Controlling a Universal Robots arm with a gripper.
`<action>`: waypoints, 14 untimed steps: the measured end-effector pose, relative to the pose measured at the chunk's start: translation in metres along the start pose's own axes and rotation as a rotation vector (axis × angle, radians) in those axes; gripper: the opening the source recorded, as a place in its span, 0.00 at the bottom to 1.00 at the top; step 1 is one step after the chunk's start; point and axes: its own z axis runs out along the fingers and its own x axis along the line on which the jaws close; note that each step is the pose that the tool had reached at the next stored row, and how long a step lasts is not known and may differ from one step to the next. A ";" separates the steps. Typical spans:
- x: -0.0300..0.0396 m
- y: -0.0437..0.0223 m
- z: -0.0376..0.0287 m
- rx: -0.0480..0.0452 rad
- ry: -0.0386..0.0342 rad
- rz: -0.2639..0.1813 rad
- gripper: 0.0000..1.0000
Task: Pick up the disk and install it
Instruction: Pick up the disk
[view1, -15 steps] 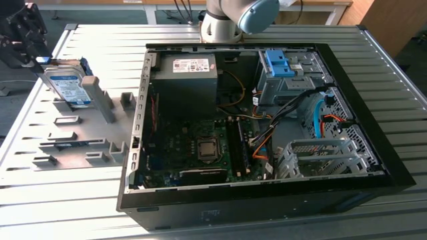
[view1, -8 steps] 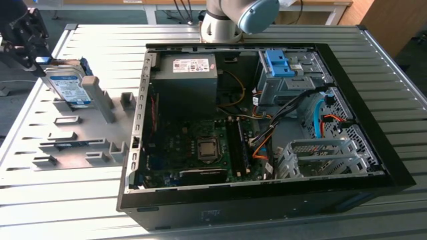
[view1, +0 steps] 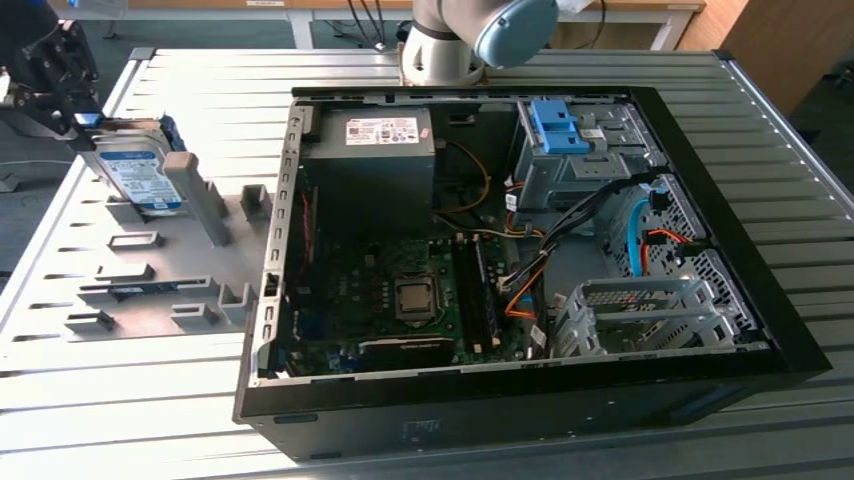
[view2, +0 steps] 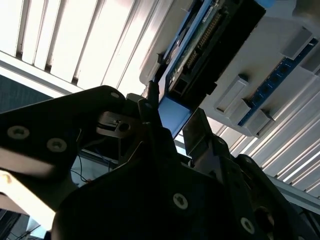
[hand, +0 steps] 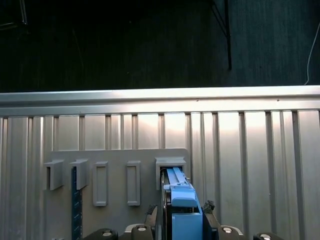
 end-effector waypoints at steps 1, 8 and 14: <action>-0.0007 0.0007 0.0004 -0.0002 0.0001 0.001 0.46; -0.0027 0.0033 0.0040 -0.0002 0.0002 0.002 0.45; -0.0030 0.0033 0.0062 -0.0003 0.0001 0.002 0.38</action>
